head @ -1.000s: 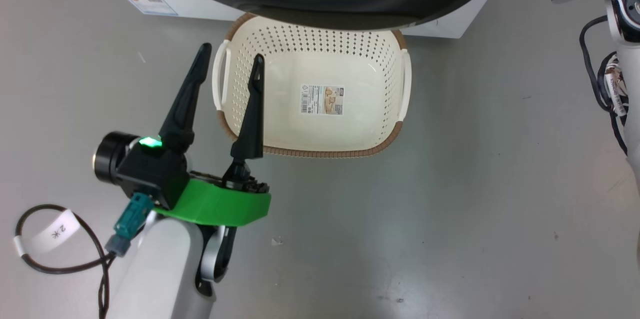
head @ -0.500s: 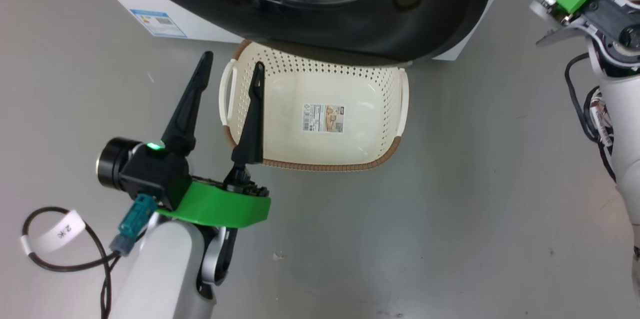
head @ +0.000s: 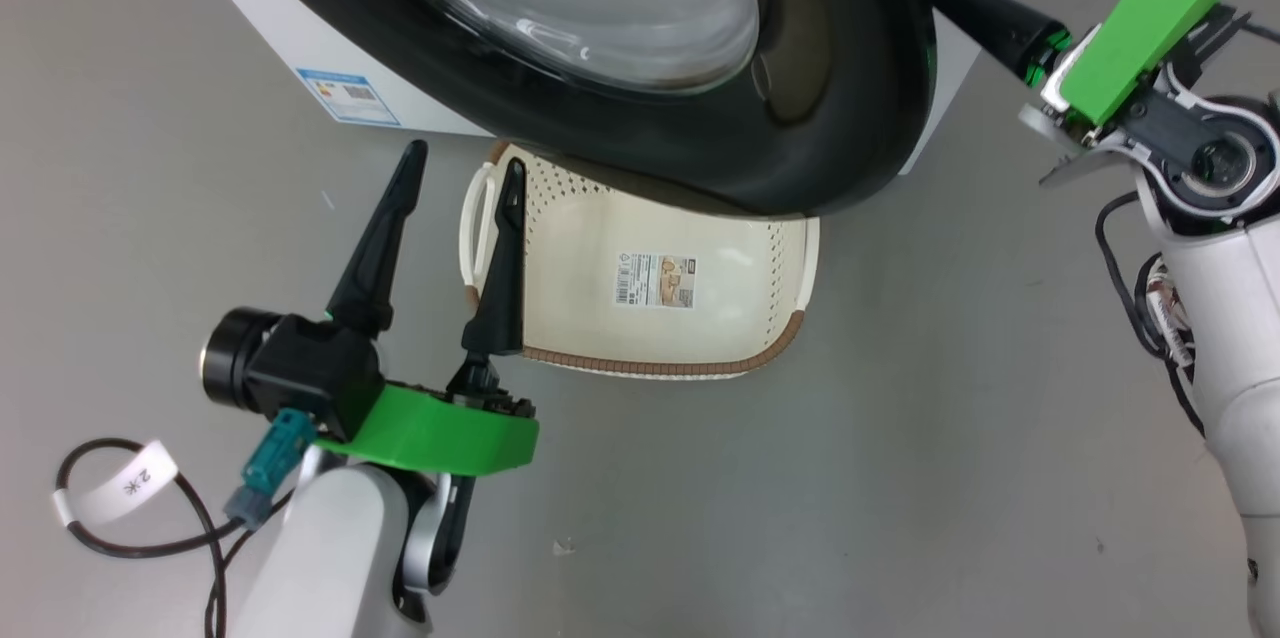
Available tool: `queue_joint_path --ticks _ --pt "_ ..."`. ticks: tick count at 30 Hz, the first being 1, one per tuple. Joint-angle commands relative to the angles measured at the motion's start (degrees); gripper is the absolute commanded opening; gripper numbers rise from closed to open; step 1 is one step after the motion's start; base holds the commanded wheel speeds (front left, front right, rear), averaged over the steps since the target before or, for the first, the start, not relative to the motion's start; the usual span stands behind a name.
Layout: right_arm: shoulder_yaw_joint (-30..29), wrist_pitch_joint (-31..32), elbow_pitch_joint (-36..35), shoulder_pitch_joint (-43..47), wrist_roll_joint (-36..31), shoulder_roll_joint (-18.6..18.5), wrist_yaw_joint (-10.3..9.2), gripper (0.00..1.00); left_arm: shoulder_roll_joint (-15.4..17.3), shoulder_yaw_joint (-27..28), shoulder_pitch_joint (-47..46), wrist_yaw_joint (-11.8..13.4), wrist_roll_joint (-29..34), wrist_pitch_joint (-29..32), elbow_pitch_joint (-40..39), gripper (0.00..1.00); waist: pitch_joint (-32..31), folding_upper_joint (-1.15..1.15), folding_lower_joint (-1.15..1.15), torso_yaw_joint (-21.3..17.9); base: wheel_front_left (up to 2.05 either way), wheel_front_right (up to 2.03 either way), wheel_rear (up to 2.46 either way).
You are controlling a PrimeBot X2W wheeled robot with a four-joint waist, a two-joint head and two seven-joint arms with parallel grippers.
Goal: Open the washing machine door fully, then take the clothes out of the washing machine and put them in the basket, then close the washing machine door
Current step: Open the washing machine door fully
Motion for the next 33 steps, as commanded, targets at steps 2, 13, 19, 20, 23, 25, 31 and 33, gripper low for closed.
queue_joint_path --ticks 2,13,19,20,23,25,31,33 --pt "1.16 0.45 -2.66 1.75 0.62 1.37 0.45 0.0 1.11 2.16 1.09 0.27 -0.73 -0.45 -1.28 1.0 -1.03 0.0 0.0 0.46 0.0 0.0 0.0" --pt "1.54 1.47 -6.42 7.97 1.63 2.03 0.45 0.0 1.11 2.11 2.9 0.75 -1.62 -0.45 -0.65 1.0 -3.76 0.0 0.0 1.75 0.0 0.0 0.0" --pt "2.22 2.28 -9.0 10.99 1.54 2.54 0.45 0.0 1.11 2.06 3.81 1.02 -1.9 -0.45 -0.46 1.0 -5.39 0.0 0.0 2.69 0.0 0.0 0.0" --pt "2.22 2.28 -9.0 10.99 1.54 2.54 0.45 0.0 1.11 2.06 3.81 1.02 -1.9 -0.45 -0.46 1.0 -5.39 0.0 0.0 2.69 0.0 0.0 0.0" --pt "2.51 2.62 -10.2 12.46 1.32 2.75 0.45 0.0 1.11 2.13 4.22 1.09 -2.12 -0.45 -0.25 1.0 -6.37 0.0 0.0 3.27 0.0 0.0 0.0" --pt "2.56 2.77 -10.92 13.4 1.2 2.95 0.45 0.0 1.11 2.15 4.56 1.13 -2.25 -0.45 -0.16 1.0 -7.04 0.0 0.0 3.66 0.0 0.0 0.0" --pt "2.86 3.62 -13.26 15.81 0.78 3.72 0.45 0.0 1.11 2.58 5.89 1.39 -2.46 -0.45 -0.3 1.0 -8.67 0.0 0.0 4.51 0.0 0.0 0.0" --pt "2.98 3.95 -14.1 16.57 0.63 4.09 0.45 0.0 1.11 2.77 6.31 1.49 -2.46 -0.45 -0.43 1.0 -9.02 0.0 0.0 4.75 0.0 0.0 0.0"
